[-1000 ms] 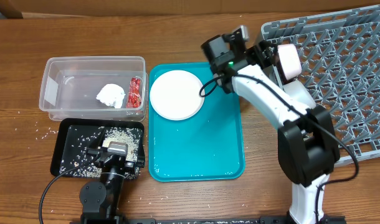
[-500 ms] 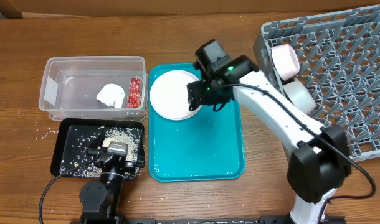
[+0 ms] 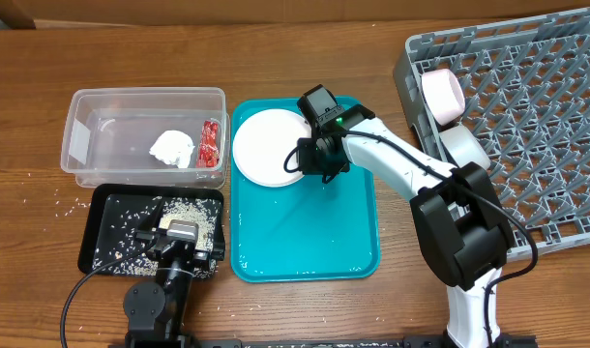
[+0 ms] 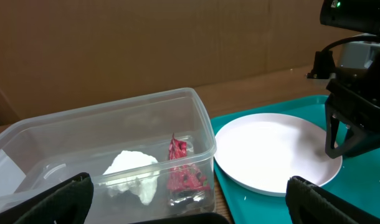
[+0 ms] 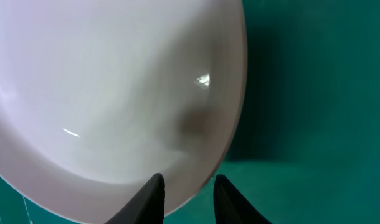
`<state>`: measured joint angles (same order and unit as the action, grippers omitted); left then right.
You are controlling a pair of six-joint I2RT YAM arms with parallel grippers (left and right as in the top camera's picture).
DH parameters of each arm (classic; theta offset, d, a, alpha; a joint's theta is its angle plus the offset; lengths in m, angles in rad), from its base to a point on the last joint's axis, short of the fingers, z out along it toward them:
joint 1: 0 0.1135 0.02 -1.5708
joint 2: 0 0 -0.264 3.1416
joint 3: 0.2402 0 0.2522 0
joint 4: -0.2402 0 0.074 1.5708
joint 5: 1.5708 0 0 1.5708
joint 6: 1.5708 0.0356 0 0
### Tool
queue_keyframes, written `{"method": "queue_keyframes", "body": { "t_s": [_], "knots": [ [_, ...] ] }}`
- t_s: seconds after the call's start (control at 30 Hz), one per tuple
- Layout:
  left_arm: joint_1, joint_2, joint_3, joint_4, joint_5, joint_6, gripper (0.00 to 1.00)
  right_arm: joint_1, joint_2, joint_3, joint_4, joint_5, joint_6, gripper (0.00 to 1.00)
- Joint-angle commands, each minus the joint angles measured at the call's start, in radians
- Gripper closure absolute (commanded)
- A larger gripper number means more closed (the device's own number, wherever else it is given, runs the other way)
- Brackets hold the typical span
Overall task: Sort waste into correct bins and load items into the dishwasher
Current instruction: 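Reach the right gripper to the white plate and grasp its edge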
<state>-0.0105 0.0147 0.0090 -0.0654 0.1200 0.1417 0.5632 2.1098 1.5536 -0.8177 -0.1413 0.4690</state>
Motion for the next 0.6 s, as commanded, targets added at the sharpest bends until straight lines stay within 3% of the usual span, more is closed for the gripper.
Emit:
{"method": "queue_keyframes", "body": {
  "t_s": [0.0, 0.2, 0.27, 0.33, 0.57],
  "knots": [
    [0.008, -0.01, -0.004, -0.001, 0.001, 0.015, 0.0, -0.004, -0.003, -0.007, 0.012, 0.045, 0.042, 0.72],
    [0.008, -0.01, -0.004, -0.001, 0.001, 0.015, 0.0, -0.004, -0.003, -0.1, 0.1, 0.044, 0.183, 0.73],
    [0.008, -0.01, -0.004, -0.001, 0.001, 0.015, 0.0, -0.008, -0.003, -0.124, 0.126, 0.044, 0.195, 0.79],
    [0.008, -0.01, -0.004, -0.001, 0.001, 0.015, 0.0, -0.016, -0.003, -0.126, 0.12, 0.045, 0.194, 0.96],
    [0.008, -0.01, -0.004, -0.001, 0.001, 0.015, 0.0, -0.088, -0.093, -0.057, -0.007, 0.083, 0.145, 0.96]
  ]
}}
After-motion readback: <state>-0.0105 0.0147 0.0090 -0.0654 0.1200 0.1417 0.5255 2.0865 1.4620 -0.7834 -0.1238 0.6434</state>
